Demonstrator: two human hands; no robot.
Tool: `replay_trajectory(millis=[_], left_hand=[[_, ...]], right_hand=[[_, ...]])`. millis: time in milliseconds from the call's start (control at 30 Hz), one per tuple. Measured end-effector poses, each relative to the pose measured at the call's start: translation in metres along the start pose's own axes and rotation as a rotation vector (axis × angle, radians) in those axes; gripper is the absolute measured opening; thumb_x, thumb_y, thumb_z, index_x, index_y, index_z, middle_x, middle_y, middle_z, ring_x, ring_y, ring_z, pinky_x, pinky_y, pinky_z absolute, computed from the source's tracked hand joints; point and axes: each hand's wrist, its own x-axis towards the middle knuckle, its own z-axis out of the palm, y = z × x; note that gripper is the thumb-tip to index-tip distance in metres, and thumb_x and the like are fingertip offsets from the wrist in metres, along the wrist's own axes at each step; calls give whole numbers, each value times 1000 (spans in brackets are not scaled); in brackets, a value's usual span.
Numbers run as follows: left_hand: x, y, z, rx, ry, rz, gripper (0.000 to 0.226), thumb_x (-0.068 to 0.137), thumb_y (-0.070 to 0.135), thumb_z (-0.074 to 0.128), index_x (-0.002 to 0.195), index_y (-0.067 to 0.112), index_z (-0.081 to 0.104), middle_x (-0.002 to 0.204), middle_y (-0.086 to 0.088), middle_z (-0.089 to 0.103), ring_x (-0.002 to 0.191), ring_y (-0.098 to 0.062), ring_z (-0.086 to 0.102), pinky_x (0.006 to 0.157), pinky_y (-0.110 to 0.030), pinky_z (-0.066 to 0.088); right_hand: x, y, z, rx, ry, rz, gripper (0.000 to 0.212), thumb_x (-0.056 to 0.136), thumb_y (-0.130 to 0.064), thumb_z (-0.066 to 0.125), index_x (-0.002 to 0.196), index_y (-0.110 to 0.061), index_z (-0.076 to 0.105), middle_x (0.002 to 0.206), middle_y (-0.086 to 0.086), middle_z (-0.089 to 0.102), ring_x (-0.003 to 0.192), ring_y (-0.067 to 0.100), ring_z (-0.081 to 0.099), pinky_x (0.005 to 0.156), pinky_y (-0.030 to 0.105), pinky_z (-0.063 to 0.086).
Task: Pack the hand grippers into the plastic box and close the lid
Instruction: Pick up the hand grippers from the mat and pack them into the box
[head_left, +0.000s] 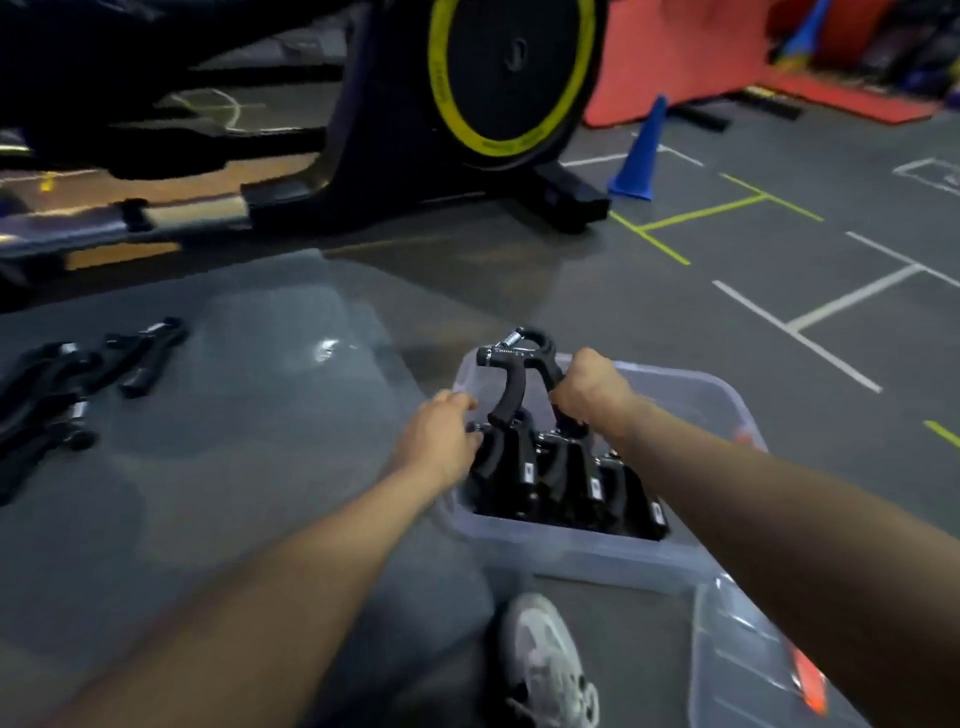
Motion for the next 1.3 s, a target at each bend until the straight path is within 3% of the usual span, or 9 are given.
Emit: replay_trajectory(millis=[133, 200, 267, 433, 567, 867, 1067, 1300], left_hand=[[15, 33, 44, 50, -78, 99, 42, 88, 22, 59, 129, 17, 51, 134, -3, 51, 125, -24, 47, 105, -35, 39], [20, 45, 64, 61, -116, 127, 42, 88, 22, 59, 129, 18, 51, 135, -1, 49, 126, -24, 47, 103, -37, 42], [27, 54, 83, 84, -162, 141, 45, 89, 23, 59, 132, 19, 48, 138, 1, 47, 128, -22, 45, 103, -37, 42], [46, 66, 125, 214, -297, 192, 59, 90, 25, 59, 143, 22, 34, 152, 5, 31, 140, -19, 30, 113, -36, 33], [56, 61, 145, 284, -375, 171, 64, 92, 21, 55, 148, 23, 24, 158, 7, 17, 146, -18, 19, 116, -34, 27], [63, 43, 156, 338, -372, 159, 73, 87, -10, 38, 149, 22, 19, 159, 4, 13, 146, -18, 18, 118, -36, 26], [62, 40, 158, 366, -379, 176, 78, 84, -9, 45, 150, 22, 17, 159, 6, 16, 146, -15, 17, 119, -30, 21], [62, 46, 150, 403, -444, 203, 72, 90, -6, 43, 151, 17, 13, 160, 4, 11, 147, -16, 11, 118, -27, 16]], right_hand=[[20, 60, -1, 25, -25, 124, 26, 88, -10, 54, 67, -10, 37, 94, 12, 51, 97, 34, 57, 73, 31, 40], [29, 85, 1, 44, -32, 157, 31, 87, -11, 54, 62, -12, 34, 88, 10, 50, 85, 31, 53, 71, 31, 40], [36, 108, 2, 45, -26, 206, 30, 86, -11, 53, 63, -12, 35, 87, 10, 51, 86, 32, 56, 71, 31, 43], [52, 151, 4, -73, -1, 251, 13, 86, -2, 46, 74, -8, 48, 104, 15, 67, 98, 34, 67, 81, 36, 55], [62, 168, 17, -170, 28, 268, 24, 87, 0, 41, 99, -5, 61, 110, 14, 67, 102, 35, 66, 83, 39, 54], [75, 187, 49, -126, -35, 312, 30, 89, -1, 45, 115, -1, 60, 123, 17, 61, 116, 36, 59, 91, 37, 48], [81, 189, 60, -144, -63, 235, 31, 91, 1, 42, 117, 3, 57, 126, 22, 59, 120, 36, 54, 98, 38, 43], [76, 191, 59, -247, -269, 126, 40, 90, -7, 42, 128, -1, 53, 135, 16, 52, 126, 30, 51, 100, 32, 43]])
